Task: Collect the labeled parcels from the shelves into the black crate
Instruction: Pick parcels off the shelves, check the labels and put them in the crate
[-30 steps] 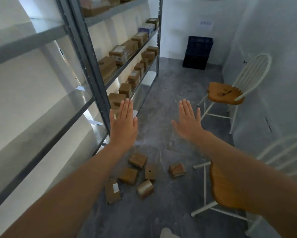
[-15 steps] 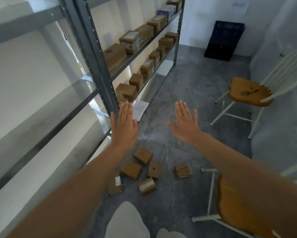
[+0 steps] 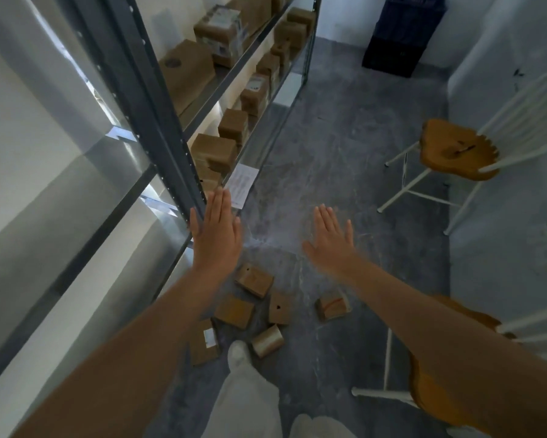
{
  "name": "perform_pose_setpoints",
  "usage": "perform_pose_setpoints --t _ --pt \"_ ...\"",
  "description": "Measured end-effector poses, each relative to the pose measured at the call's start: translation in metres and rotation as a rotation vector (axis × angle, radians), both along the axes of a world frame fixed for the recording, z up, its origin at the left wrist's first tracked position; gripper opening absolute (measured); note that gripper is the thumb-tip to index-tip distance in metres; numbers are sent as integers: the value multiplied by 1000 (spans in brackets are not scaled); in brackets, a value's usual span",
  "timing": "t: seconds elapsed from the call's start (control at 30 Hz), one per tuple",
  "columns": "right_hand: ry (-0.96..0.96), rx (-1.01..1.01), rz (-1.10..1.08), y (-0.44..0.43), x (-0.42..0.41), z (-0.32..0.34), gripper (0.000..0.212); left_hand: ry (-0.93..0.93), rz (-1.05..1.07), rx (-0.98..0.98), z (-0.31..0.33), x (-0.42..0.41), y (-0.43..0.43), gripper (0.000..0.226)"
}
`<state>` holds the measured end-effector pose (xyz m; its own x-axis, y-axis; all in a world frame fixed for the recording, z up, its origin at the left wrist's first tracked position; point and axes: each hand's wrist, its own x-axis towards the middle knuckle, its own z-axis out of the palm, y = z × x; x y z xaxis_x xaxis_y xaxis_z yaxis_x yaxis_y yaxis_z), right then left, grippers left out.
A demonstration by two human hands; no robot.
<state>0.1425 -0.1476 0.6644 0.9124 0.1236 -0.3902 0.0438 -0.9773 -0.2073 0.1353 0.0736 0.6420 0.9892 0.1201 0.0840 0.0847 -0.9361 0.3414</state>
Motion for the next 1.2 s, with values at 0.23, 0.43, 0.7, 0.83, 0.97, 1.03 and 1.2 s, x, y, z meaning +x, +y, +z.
perform_pose_setpoints --t 0.23,0.43,0.7,0.83,0.97,1.03,1.2 --pt "69 -33 -28 49 50 -51 72 111 -51 0 -55 56 61 55" --pt "171 10 -80 71 65 -121 72 271 3 -47 -130 71 78 56" --pt "339 -111 -69 61 52 -252 78 451 27 -78 -267 46 40 54" --pt "411 -83 -43 58 56 -324 73 438 27 -46 -339 42 33 54" --pt "454 54 -137 62 68 -392 70 483 85 -70 -406 52 36 49" --pt "507 182 -229 65 74 -426 71 515 120 -72 -439 59 37 52" --pt "573 364 -454 66 86 -522 72 609 141 -122 -514 74 36 51"
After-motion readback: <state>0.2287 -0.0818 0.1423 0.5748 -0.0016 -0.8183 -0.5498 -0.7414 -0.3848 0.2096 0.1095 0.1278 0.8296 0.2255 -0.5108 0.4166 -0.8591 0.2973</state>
